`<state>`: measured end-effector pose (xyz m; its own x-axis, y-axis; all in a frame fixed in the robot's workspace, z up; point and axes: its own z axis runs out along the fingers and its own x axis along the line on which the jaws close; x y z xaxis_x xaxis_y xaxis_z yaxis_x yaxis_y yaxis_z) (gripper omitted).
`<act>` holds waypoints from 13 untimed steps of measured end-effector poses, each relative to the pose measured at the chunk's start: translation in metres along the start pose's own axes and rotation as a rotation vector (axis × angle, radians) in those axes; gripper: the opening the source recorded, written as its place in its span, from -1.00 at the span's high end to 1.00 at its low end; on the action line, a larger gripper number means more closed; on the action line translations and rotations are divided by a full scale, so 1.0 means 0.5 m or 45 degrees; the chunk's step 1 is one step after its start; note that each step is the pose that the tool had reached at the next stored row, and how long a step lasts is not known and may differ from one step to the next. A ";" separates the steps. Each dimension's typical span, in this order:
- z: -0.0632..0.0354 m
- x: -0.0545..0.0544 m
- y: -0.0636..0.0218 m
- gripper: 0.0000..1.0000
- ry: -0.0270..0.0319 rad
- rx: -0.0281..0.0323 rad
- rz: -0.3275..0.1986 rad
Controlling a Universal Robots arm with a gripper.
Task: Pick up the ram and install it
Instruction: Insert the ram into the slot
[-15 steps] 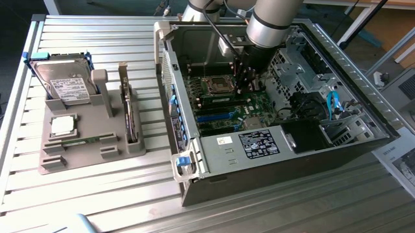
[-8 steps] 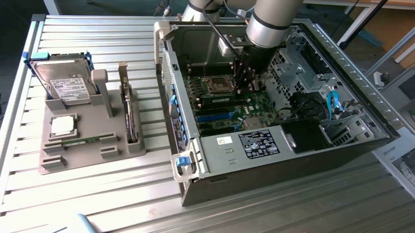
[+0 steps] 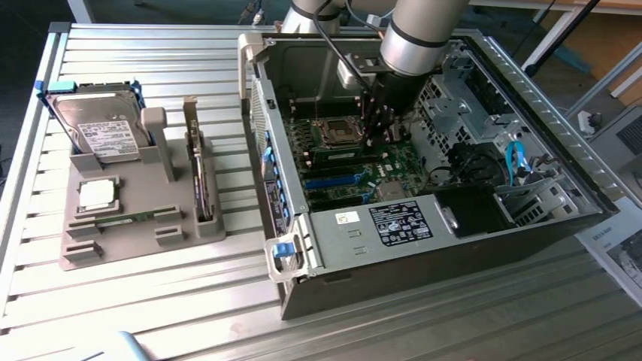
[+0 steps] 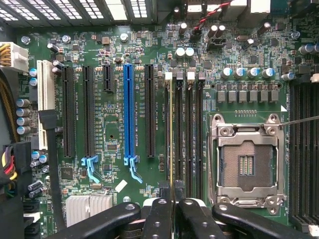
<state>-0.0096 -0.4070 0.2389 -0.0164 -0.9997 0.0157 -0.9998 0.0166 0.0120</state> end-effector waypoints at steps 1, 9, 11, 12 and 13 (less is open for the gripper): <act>0.000 0.000 0.000 0.76 0.0001 0.0000 0.000; 0.000 0.000 0.000 0.76 -0.0009 -0.0017 0.000; 0.000 0.000 0.000 0.76 -0.0010 -0.0024 0.000; 0.000 0.000 -0.001 0.76 -0.0009 -0.0037 0.000; 0.000 0.000 -0.001 0.76 -0.0009 -0.0059 0.000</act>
<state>-0.0091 -0.4070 0.2389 -0.0164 -0.9998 0.0150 -0.9997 0.0166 0.0166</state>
